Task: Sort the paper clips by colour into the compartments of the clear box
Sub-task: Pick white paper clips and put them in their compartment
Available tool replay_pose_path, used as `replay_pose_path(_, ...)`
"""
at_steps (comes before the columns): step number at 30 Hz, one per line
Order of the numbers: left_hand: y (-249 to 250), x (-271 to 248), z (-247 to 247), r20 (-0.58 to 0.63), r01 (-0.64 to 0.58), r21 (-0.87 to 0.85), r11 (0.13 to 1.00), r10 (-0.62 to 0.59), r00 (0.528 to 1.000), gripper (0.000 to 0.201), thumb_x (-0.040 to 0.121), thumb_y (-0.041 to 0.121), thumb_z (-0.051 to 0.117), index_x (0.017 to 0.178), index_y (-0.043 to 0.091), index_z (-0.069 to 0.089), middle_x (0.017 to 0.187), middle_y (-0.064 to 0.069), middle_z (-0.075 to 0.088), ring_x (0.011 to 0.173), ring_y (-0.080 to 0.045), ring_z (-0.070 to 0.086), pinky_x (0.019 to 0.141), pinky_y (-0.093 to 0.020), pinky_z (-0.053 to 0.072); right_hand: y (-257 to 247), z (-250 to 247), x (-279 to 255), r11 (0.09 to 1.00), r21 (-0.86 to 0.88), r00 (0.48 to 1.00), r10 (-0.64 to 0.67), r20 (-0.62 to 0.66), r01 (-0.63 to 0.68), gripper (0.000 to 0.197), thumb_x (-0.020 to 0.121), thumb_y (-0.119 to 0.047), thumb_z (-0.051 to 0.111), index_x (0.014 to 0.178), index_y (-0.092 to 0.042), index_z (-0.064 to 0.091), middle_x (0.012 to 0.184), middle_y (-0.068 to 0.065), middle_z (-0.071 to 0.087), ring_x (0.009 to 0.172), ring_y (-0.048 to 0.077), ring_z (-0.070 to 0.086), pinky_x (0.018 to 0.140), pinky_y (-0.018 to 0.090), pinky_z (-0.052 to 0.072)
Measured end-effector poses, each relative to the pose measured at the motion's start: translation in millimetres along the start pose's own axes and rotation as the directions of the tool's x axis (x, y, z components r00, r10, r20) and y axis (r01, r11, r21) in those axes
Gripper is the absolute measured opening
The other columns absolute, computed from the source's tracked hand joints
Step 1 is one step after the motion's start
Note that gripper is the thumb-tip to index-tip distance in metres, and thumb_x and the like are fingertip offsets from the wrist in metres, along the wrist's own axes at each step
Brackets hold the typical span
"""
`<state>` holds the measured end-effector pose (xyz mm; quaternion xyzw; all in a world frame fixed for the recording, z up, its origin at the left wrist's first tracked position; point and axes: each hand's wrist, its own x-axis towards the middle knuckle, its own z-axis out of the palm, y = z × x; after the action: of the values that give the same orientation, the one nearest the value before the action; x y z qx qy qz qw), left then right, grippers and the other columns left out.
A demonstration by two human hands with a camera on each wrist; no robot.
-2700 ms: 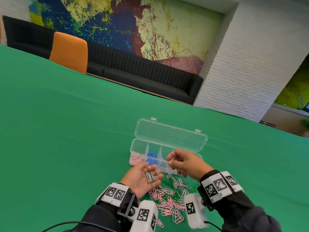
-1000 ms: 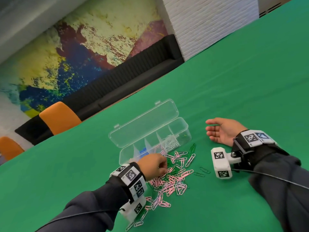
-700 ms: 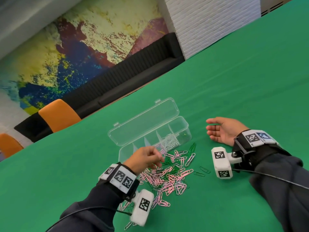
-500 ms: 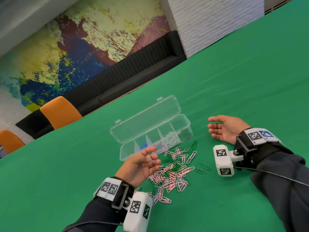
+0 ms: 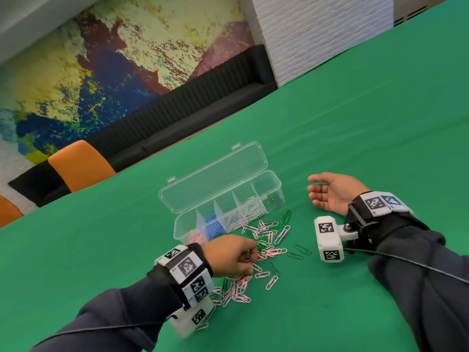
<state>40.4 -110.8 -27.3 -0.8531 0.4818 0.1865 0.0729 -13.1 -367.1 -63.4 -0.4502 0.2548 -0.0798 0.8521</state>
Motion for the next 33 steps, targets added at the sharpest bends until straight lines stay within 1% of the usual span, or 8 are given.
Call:
replay_pose_path(6,-17,-11,1,0.056,0.079,-0.066,0.995,-0.075,0.996,0.033,0.081,0.026,0.071,0.109,0.02,0.054,0.07,0.011,0.044,0.06,-0.002,0.04,0.057,-0.02,0.033,0,1,0,1.0,-0.006,1.0,-0.005,0.006,0.005,0.012,0.093,-0.012,0.048,0.086,-0.01,0.056,0.069,0.006,0.052,0.057,0.016,0.048,0.037,0.016,0.044)
replay_pose_path(9,-20,-11,-3,0.023,0.088,-0.106,0.99,-0.086,0.996,0.028,0.082,0.025,0.071,0.106,0.018,0.057,0.069,0.01,0.043,0.059,-0.003,0.04,0.059,-0.02,0.034,1,1,1,1.0,-0.01,1.0,-0.01,0.006,0.01,0.011,0.093,-0.013,0.048,0.085,-0.01,0.056,0.069,0.006,0.052,0.057,0.016,0.048,0.038,0.017,0.044)
replay_pose_path(14,-27,-13,-1,-0.017,0.128,-0.025,0.992,-0.128,0.992,0.012,0.086,0.024,0.065,0.095,0.018,0.061,0.066,0.012,0.043,0.058,0.0,0.039,0.055,-0.014,0.031,1,1,2,1.0,-0.011,1.0,-0.012,0.002,0.012,0.011,0.093,-0.012,0.048,0.086,-0.01,0.056,0.069,0.006,0.052,0.057,0.016,0.048,0.037,0.017,0.045)
replay_pose_path(20,-14,-5,8,-0.082,0.124,-0.042,0.991,-0.127,0.989,0.018,0.086,0.036,0.064,0.089,0.02,0.058,0.064,0.013,0.044,0.058,0.001,0.04,0.053,-0.015,0.03,1,-1,3,1.0,-0.008,1.0,-0.015,0.005,0.015,0.012,0.093,-0.013,0.048,0.084,-0.01,0.056,0.069,0.006,0.052,0.055,0.016,0.049,0.037,0.016,0.044)
replay_pose_path(23,-7,2,8,-0.059,0.128,-0.007,0.992,-0.129,0.99,0.013,0.088,0.029,0.063,0.088,0.018,0.056,0.068,0.013,0.047,0.067,-0.008,0.045,0.056,-0.016,0.033,1,-1,4,1.0,-0.009,1.0,-0.012,0.007,0.012,0.013,0.093,-0.014,0.047,0.084,-0.011,0.056,0.069,0.006,0.052,0.045,0.012,0.052,0.038,0.016,0.045)
replay_pose_path(27,-12,3,2,-0.087,0.162,0.028,0.986,-0.16,0.983,0.012,0.092,0.016,0.055,0.1,0.011,0.061,0.091,0.0,0.062,0.076,-0.01,0.047,0.07,-0.018,0.038,1,-1,4,1.0,-0.01,1.0,-0.018,0.009,0.018,0.012,0.093,-0.013,0.047,0.085,-0.011,0.056,0.07,0.006,0.052,0.055,0.016,0.049,0.038,0.017,0.045)
replay_pose_path(29,-16,0,1,-0.124,0.174,0.028,0.984,-0.17,0.978,0.016,0.093,0.014,0.05,0.1,0.01,0.063,0.094,-0.003,0.064,0.075,-0.008,0.047,0.067,-0.014,0.036,1,-1,3,1.0,-0.014,1.0,-0.017,0.009,0.018,0.012,0.093,-0.013,0.048,0.085,-0.011,0.056,0.069,0.006,0.053,0.053,0.015,0.05,0.038,0.017,0.045)
replay_pose_path(33,-24,-6,2,-0.212,0.203,-0.041,0.978,-0.207,0.955,0.017,0.092,0.013,0.048,0.096,0.01,0.064,0.08,0.006,0.057,0.066,-0.005,0.047,0.057,-0.009,0.033,1,-1,4,1.0,-0.013,1.0,-0.022,0.006,0.022,0.011,0.093,-0.013,0.048,0.086,-0.011,0.056,0.069,0.006,0.053,0.049,0.014,0.052,0.038,0.017,0.045)
